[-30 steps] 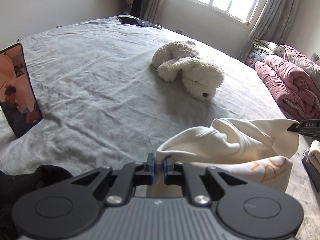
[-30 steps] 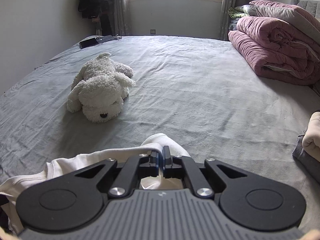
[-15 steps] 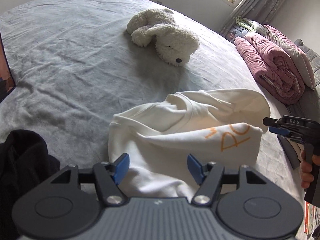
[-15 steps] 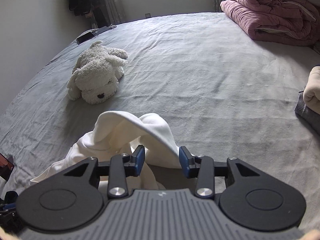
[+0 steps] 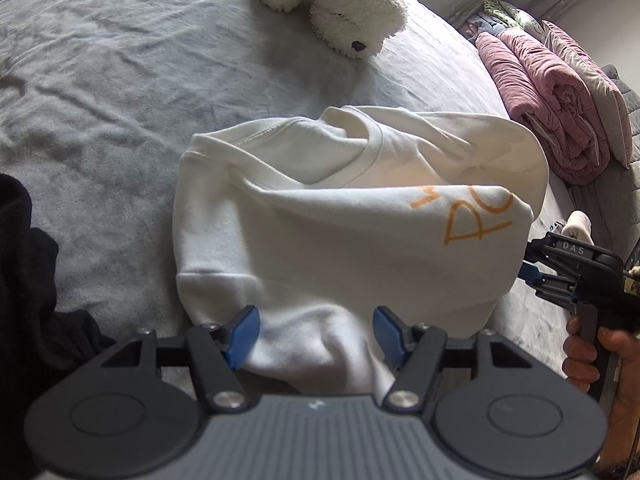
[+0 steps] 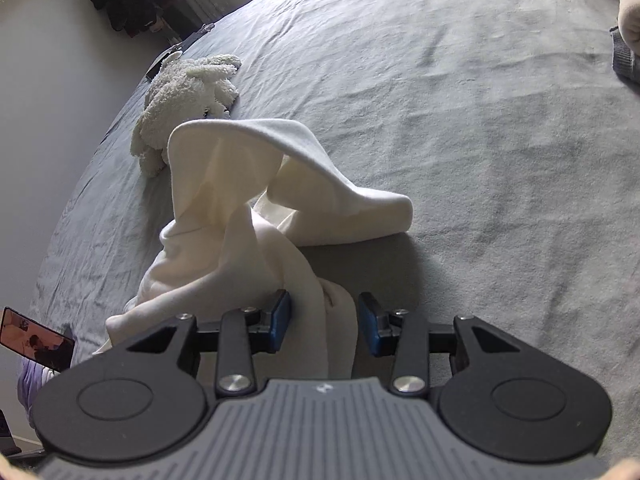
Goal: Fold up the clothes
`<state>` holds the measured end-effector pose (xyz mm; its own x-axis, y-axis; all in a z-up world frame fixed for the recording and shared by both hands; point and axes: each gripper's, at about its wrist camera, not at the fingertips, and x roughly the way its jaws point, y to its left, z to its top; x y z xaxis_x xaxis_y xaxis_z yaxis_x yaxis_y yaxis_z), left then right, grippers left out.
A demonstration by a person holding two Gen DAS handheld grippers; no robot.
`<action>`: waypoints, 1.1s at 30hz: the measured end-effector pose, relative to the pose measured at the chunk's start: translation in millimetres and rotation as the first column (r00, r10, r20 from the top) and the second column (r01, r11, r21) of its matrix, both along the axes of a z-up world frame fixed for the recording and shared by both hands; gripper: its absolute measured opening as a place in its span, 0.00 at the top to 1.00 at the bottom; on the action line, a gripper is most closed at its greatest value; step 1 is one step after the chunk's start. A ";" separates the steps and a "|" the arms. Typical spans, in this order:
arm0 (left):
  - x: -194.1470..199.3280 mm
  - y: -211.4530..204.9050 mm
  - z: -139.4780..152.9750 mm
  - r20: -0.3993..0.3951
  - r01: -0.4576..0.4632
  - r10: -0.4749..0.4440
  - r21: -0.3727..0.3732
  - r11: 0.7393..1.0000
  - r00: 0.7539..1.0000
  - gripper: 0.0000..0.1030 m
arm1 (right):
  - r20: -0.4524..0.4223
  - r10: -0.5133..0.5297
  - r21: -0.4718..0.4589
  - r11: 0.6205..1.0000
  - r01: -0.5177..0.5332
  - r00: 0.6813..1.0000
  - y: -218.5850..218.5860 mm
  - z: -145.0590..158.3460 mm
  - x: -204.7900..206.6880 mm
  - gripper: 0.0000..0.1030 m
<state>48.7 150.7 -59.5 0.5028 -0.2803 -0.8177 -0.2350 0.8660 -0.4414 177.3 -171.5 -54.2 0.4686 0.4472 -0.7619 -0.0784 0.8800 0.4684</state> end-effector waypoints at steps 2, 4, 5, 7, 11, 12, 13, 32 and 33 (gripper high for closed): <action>2.1 0.0 -2.4 -0.006 -0.005 0.005 0.007 1.000 1.000 0.39 | -0.021 -0.014 0.009 1.000 0.014 1.000 2.0 -7.6 1.1 0.59; 4.0 -0.7 -3.5 -0.005 -0.010 0.010 0.018 1.000 1.000 0.42 | -0.026 -0.024 0.017 1.000 0.025 0.999 3.5 -12.8 -0.9 0.66; 4.5 -1.7 -3.9 -0.002 -0.011 0.011 0.030 1.000 1.000 0.45 | -0.022 -0.019 0.018 1.000 0.020 1.000 3.4 -14.1 -3.0 0.75; 4.9 -6.2 -3.4 0.016 0.005 -0.007 0.079 0.997 1.000 0.67 | -0.020 -0.006 0.015 1.000 0.006 1.000 2.9 -13.6 -6.7 0.85; 7.3 -9.5 -9.0 0.025 0.021 -0.024 0.088 0.996 0.999 0.94 | -0.025 0.010 -0.009 1.000 -0.010 1.000 1.4 -6.0 -18.9 0.90; 7.7 -9.0 -9.9 0.029 0.019 -0.022 0.091 0.996 0.999 0.95 | -0.027 0.014 -0.017 1.000 -0.014 1.000 1.1 -3.9 -22.5 0.90; 7.2 -7.6 -9.7 0.032 0.015 -0.018 0.087 0.996 0.999 0.96 | -0.029 0.018 -0.025 1.000 -0.018 0.999 0.9 -1.7 -26.1 0.91; -16.9 2.3 33.6 0.197 0.036 -0.057 0.106 0.994 0.979 0.97 | -0.034 0.150 -0.026 0.988 -0.151 0.988 5.7 27.5 -156.6 0.91; -18.2 2.5 35.6 0.202 0.044 -0.064 0.100 0.994 0.977 0.97 | -0.034 0.154 -0.022 0.988 -0.155 0.987 7.4 28.9 -165.2 0.91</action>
